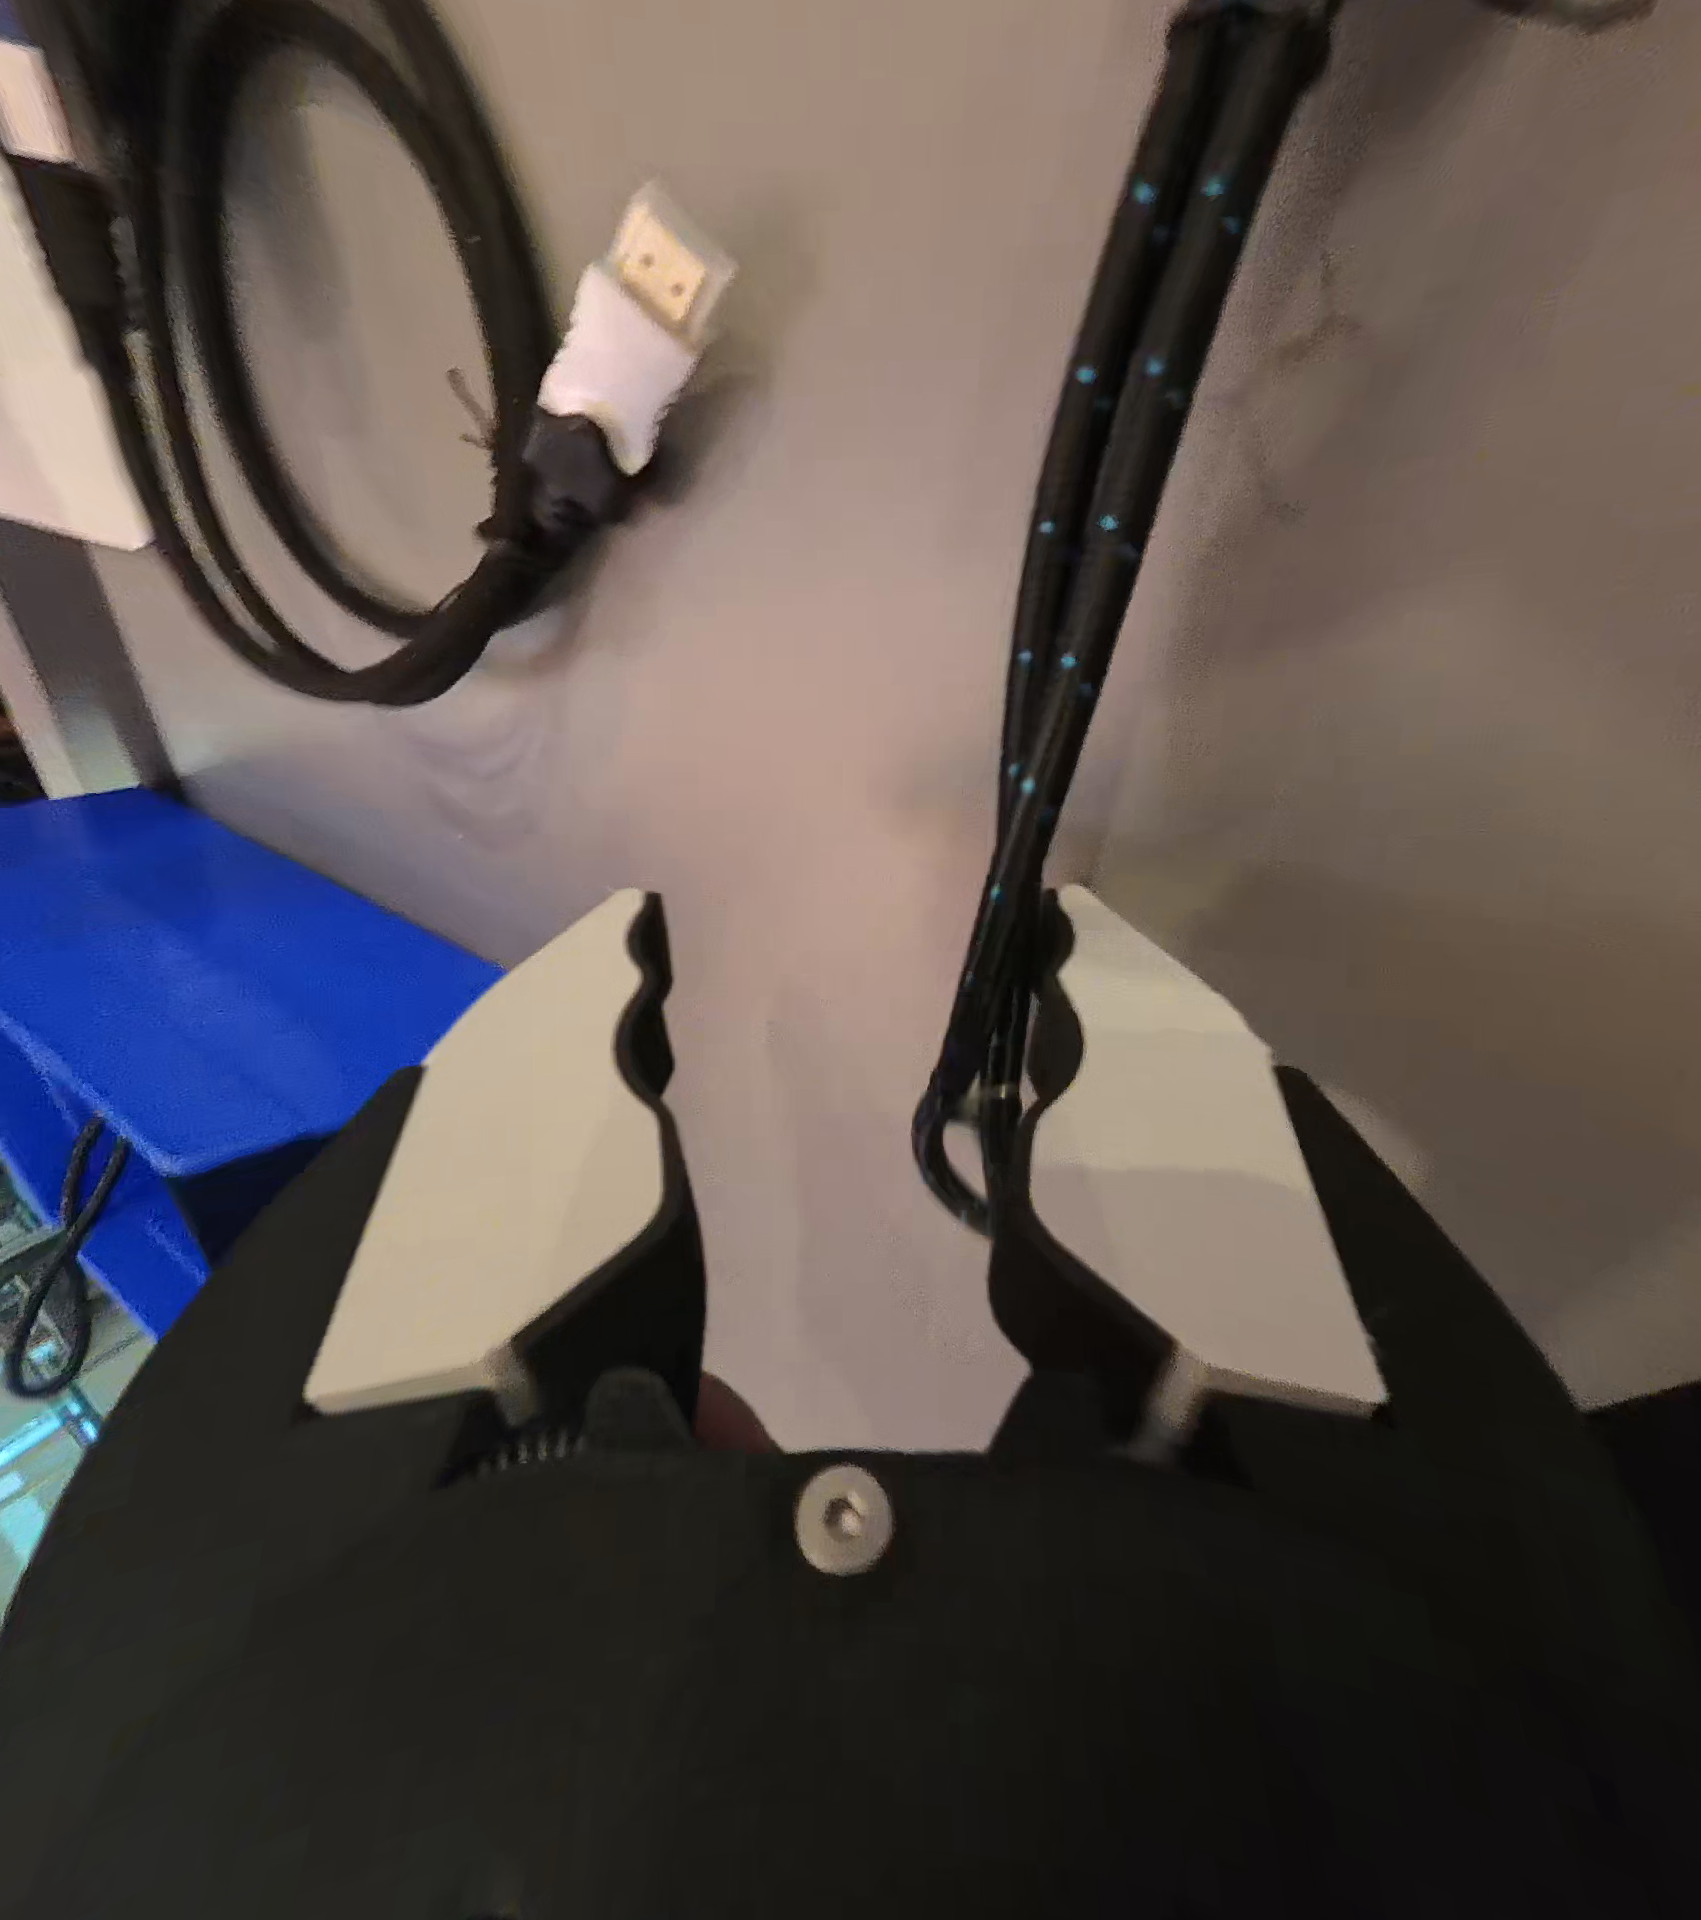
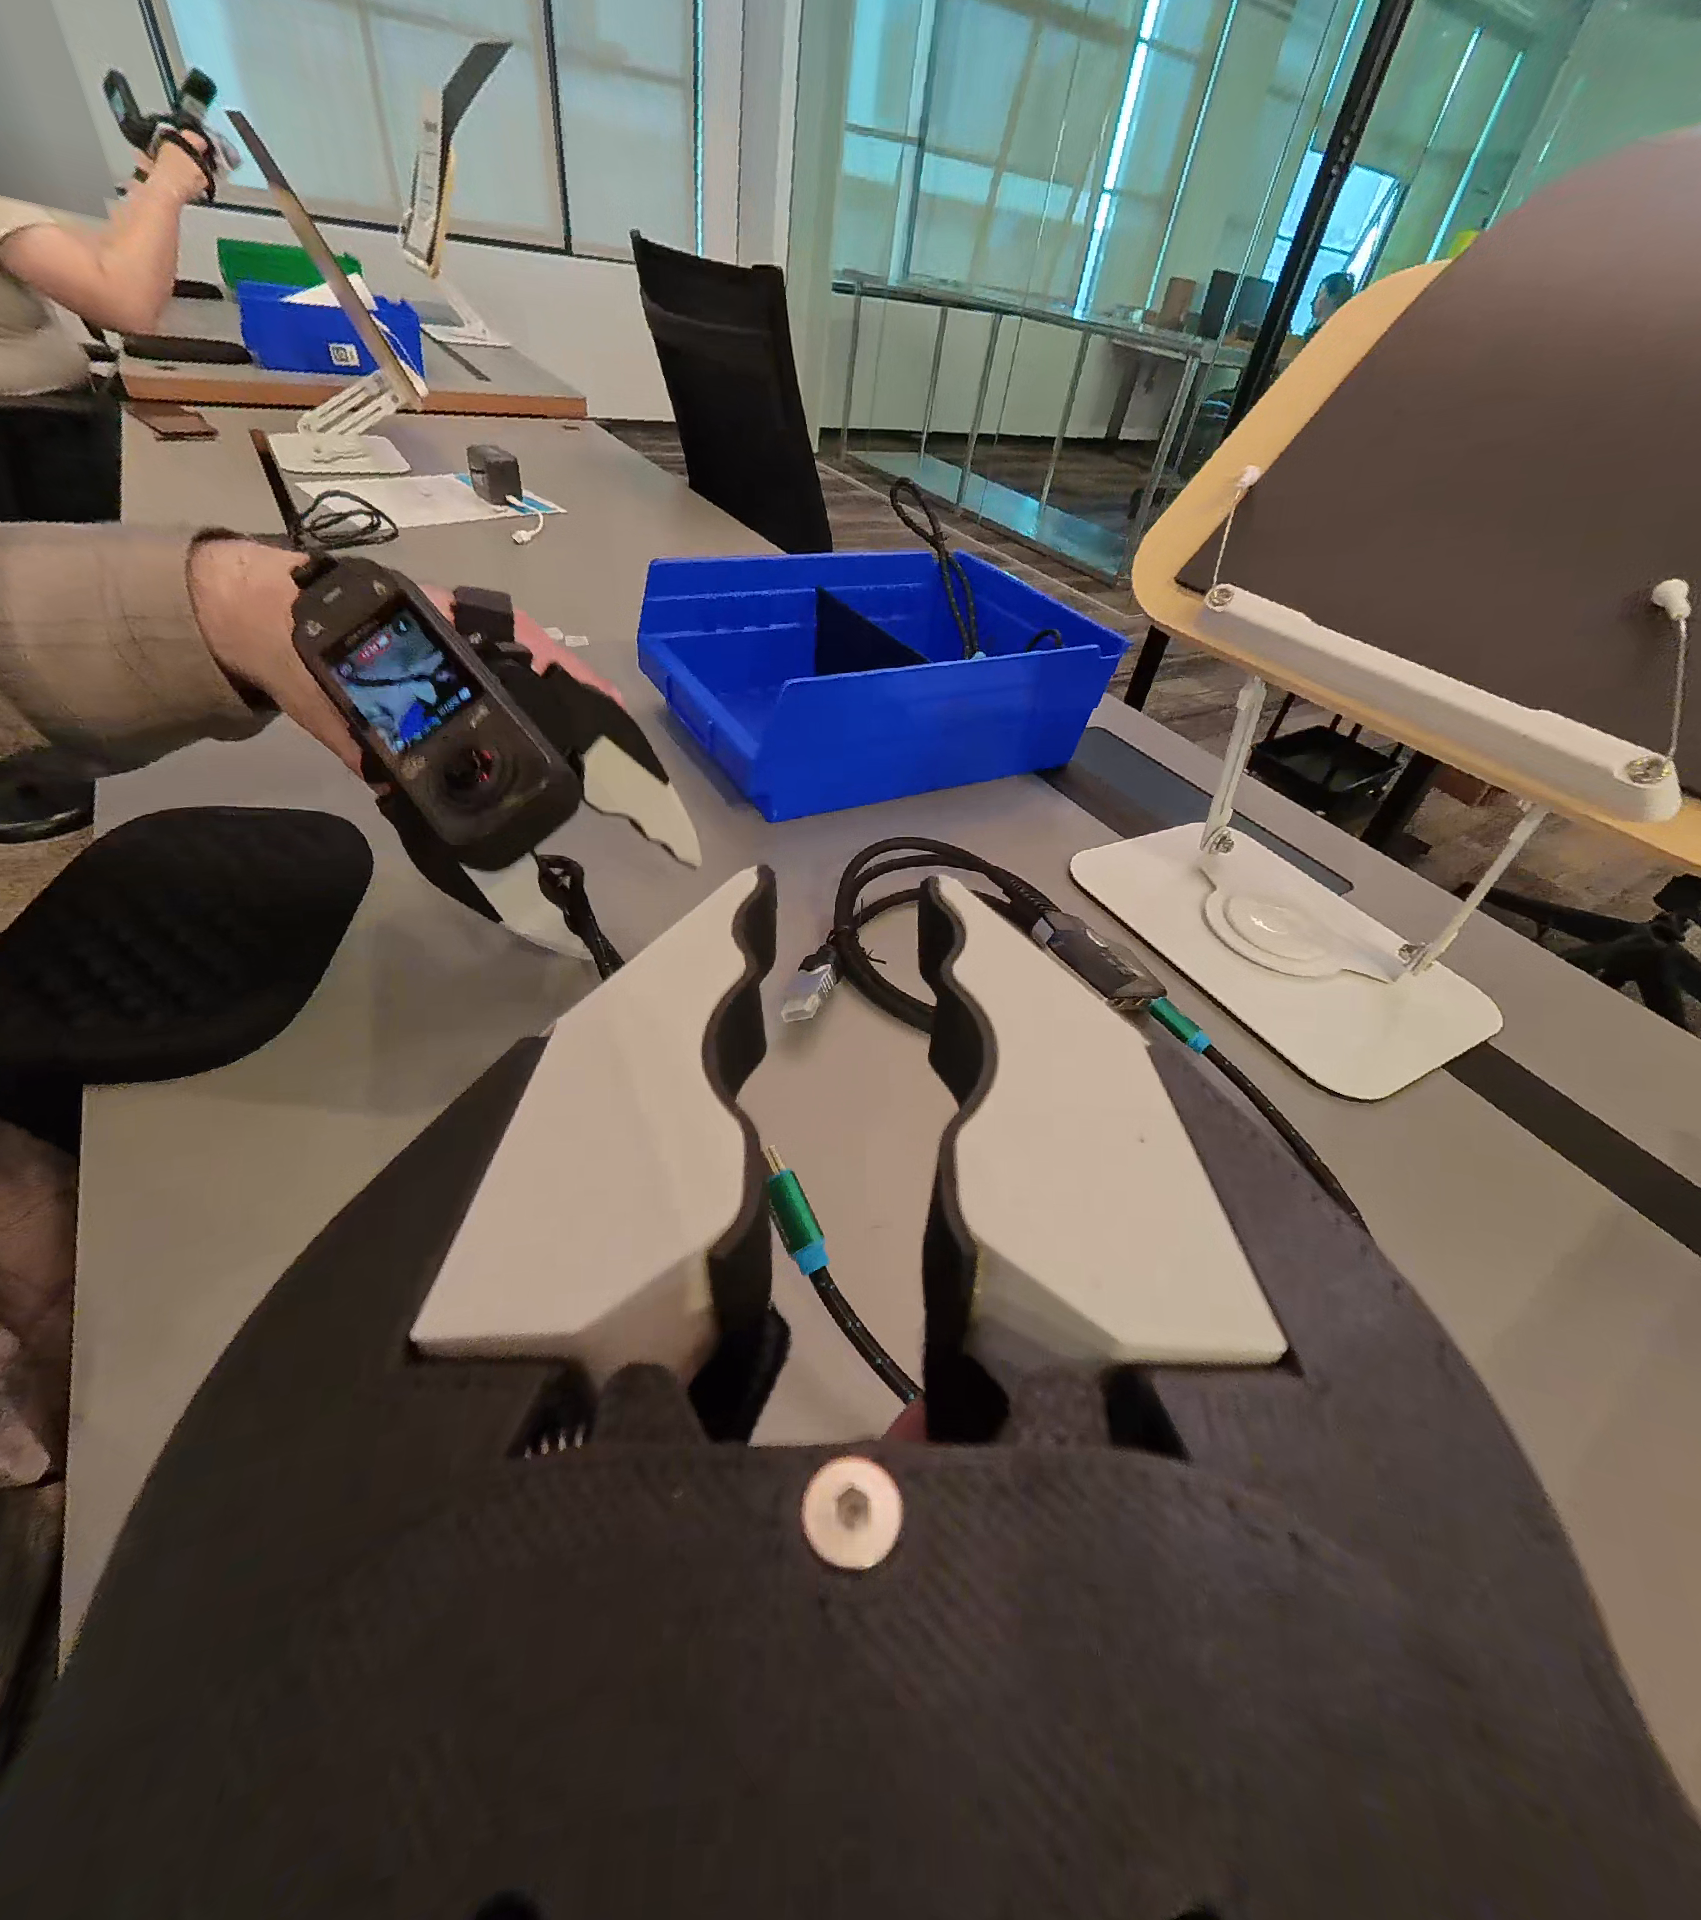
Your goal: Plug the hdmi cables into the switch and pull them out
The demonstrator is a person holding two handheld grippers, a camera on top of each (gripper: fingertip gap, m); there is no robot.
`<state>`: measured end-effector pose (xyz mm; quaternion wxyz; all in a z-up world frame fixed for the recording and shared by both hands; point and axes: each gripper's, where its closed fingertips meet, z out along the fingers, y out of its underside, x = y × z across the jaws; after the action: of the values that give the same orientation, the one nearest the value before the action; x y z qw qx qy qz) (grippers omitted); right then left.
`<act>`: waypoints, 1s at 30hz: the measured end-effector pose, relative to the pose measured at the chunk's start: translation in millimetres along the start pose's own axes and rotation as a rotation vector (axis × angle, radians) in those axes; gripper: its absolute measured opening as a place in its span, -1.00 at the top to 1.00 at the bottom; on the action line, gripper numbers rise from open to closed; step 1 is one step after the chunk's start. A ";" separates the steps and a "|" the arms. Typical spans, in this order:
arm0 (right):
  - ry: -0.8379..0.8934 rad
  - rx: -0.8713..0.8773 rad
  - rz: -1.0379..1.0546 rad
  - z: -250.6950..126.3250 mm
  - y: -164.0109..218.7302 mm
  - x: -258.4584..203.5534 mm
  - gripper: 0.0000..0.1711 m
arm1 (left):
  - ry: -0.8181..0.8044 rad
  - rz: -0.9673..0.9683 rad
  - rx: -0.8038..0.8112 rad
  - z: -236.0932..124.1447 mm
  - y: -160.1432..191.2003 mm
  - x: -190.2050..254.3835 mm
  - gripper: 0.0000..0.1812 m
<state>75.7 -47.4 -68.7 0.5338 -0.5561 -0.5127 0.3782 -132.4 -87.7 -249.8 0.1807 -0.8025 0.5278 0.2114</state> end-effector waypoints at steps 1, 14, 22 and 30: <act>-0.003 -0.002 -0.004 1.2 0.4 -1.4 0.70 | -0.021 -0.028 0.018 -5.1 2.2 -3.1 0.24; -0.022 -0.041 -0.023 1.7 13.0 -16.4 0.70 | 0.265 -0.246 0.381 -108.1 46.3 76.0 -0.08; -0.095 -0.072 0.015 19.5 27.1 -40.2 0.70 | 0.371 -0.296 0.290 -80.0 69.3 141.7 -0.15; -0.109 -0.091 0.024 37.6 25.5 -52.0 0.71 | 0.314 -0.697 0.411 -57.9 54.7 119.8 -0.07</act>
<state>33.8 -87.9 -105.7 0.4747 -0.5642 -0.5511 0.3907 -131.9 -230.5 -268.0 0.3148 -0.9026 0.2773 -0.0962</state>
